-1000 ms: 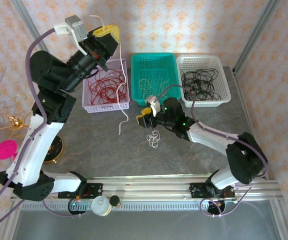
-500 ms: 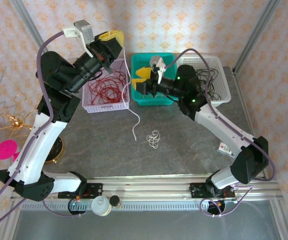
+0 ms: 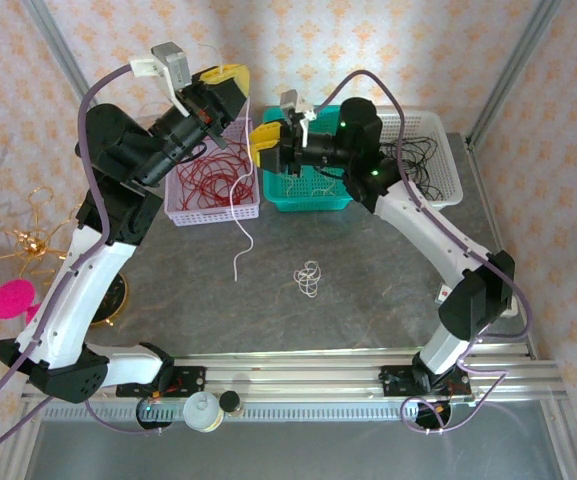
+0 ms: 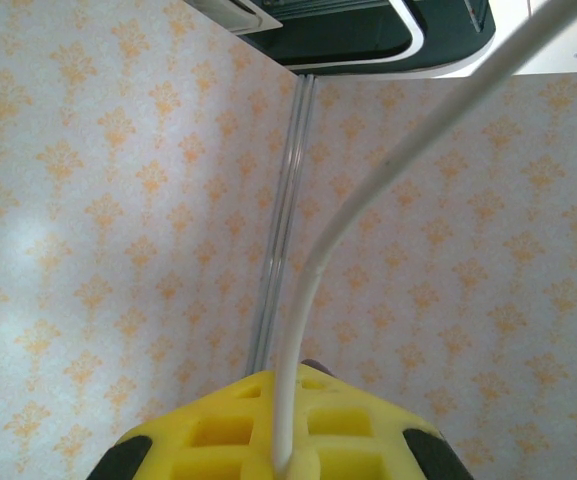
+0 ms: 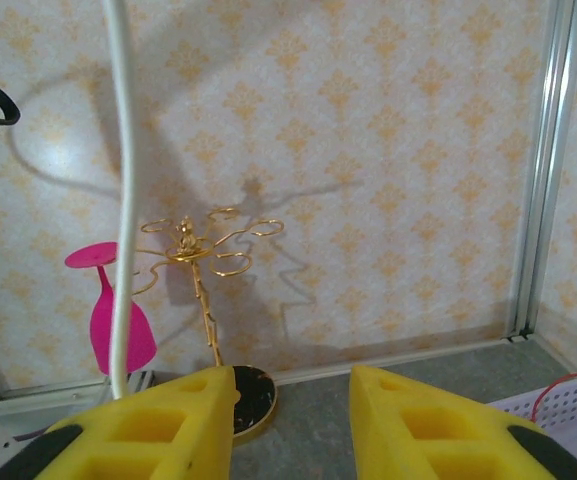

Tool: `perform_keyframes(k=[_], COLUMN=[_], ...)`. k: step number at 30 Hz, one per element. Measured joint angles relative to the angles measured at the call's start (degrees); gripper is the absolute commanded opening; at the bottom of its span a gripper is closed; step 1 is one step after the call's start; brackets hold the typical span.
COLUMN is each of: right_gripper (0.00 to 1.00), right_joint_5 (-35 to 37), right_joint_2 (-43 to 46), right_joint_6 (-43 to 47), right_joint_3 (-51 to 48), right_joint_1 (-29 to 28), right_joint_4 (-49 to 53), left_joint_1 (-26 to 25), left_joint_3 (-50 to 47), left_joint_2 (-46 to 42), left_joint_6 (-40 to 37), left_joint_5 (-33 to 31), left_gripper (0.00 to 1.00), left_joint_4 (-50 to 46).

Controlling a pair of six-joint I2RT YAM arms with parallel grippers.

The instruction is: Untangle the cables

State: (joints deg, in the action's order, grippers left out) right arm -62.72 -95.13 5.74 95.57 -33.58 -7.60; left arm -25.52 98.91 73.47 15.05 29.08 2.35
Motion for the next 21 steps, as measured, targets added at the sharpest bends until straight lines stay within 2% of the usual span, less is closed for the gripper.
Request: perform_keyframes(k=[6,10,21], right_gripper=[0.44,0.45,0.47], right_joint_5=[-1.8,-3.7,-9.8], right_joint_2=[0.0,0.2,0.7], right_joint_6=[0.4,0.3,-1.0], right_joint_3=[0.5,0.5,1.1], right_joint_1=[2.8,5.0,5.2], right_joint_4=[4.0,5.9,7.8], left_joint_1=[0.0,0.0,0.0], left_joint_3=[0.0,0.0,-0.1], left_joint_2=[-0.3,-0.3,-0.3], left_joint_6=[-0.1,-0.2,-0.1], left_joint_5=[0.0,0.0,0.0], left_gripper=[0.00,0.00,0.00], left_joint_4=[0.0,0.0,0.0])
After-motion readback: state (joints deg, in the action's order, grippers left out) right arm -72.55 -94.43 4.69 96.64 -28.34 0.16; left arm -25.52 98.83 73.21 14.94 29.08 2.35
